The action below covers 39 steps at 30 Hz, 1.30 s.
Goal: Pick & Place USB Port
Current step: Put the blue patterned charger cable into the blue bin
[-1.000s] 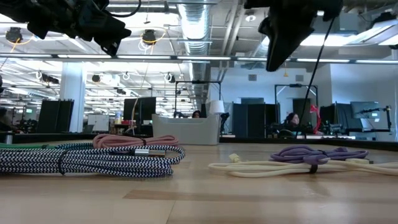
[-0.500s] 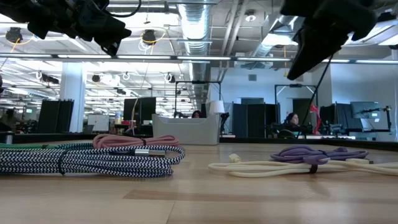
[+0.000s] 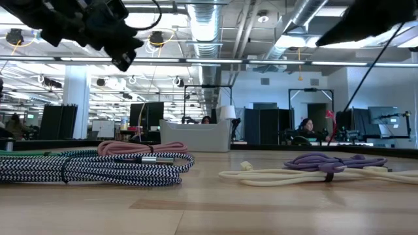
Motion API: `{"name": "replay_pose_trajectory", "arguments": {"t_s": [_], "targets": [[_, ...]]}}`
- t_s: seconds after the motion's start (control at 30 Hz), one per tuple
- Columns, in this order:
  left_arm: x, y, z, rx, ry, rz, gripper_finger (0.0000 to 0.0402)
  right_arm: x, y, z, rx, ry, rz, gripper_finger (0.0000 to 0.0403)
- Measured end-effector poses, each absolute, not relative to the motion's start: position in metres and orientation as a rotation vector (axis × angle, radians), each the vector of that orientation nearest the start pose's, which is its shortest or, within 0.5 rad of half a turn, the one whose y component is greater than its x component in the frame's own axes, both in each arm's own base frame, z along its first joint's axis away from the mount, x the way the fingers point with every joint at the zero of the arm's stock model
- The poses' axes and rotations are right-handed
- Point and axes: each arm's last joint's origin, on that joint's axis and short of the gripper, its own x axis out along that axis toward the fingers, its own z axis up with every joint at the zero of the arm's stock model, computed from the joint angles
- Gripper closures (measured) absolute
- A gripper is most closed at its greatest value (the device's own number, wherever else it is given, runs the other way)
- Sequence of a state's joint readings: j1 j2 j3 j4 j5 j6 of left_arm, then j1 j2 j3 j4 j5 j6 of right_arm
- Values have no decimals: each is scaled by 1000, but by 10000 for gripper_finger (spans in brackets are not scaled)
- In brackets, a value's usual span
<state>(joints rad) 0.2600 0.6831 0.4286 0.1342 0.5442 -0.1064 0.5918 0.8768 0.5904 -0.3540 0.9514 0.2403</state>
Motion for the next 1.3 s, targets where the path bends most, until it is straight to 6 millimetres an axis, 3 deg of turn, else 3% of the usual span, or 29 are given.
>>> {"name": "replay_pose_trajectory", "arguments": {"t_s": [0.17,0.33,0.63,0.9,1.13,1.3], "targets": [[168,29,261,-128,43,-282,291,144,76,254,-287,289,-314,401],[177,34,255,-159,66,-198,291,134,71,259,-348,218,-286,402],[188,38,244,-132,119,-131,291,121,58,231,-259,121,-145,402],[189,34,246,-35,92,-163,296,112,47,234,-273,-31,22,403],[189,31,248,6,71,-175,308,105,34,216,-260,-82,66,403],[189,32,247,2,71,-175,311,101,27,220,-198,-148,153,403]]}}
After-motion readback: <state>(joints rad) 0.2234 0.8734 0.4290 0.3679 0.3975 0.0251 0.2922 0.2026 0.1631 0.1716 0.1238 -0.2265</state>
